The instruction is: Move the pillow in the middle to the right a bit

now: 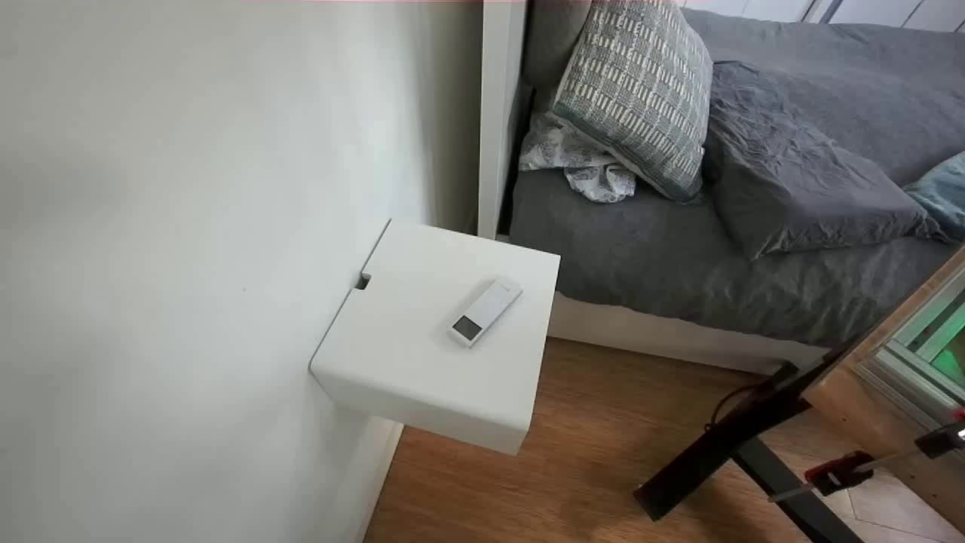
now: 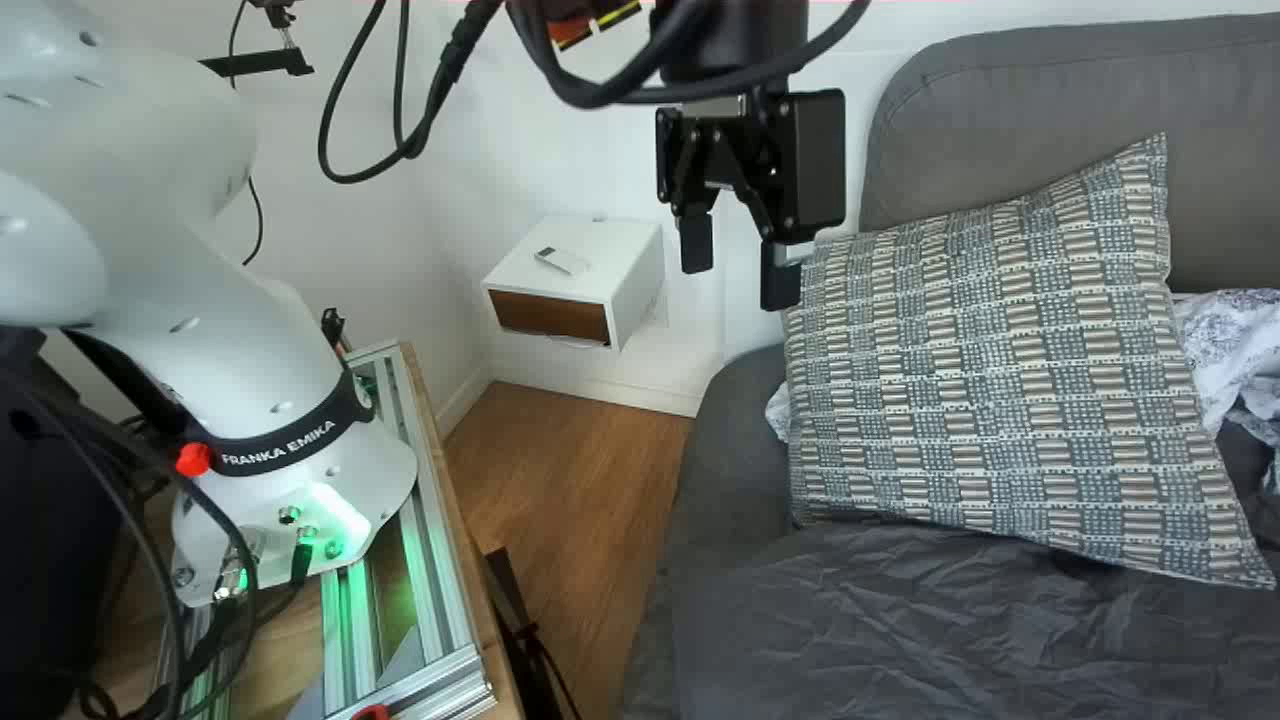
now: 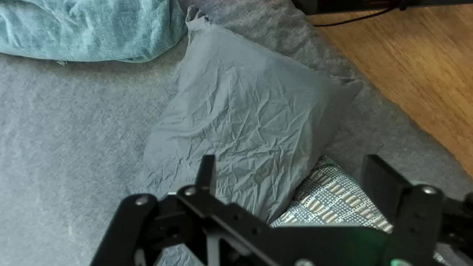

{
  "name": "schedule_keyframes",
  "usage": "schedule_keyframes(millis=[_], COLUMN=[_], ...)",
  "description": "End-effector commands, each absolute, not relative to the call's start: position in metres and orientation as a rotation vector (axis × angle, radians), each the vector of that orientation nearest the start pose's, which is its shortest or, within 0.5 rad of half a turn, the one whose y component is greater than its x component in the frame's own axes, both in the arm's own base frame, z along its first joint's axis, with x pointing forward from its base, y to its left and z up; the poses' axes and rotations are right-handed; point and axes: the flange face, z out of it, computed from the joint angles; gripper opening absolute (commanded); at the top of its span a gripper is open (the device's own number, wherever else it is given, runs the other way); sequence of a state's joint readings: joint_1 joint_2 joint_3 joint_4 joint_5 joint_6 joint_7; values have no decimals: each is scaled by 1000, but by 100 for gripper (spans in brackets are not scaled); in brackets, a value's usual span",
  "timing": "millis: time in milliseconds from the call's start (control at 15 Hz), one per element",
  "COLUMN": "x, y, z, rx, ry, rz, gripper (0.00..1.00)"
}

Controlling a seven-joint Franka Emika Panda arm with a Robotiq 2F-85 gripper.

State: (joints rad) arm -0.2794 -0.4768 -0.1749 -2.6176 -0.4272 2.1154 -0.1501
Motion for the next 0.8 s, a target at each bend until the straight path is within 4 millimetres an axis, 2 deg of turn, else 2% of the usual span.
schedule_keyframes(millis=[0, 467, 600, 733], x=[338, 338, 351, 371], y=[-184, -184, -184, -187], z=[404, 404, 410, 422], rx=[-3399, -3399, -3359, -3369], ry=[95, 95, 122, 171], rz=[176, 176, 115, -65], gripper=[100, 100, 100, 100])
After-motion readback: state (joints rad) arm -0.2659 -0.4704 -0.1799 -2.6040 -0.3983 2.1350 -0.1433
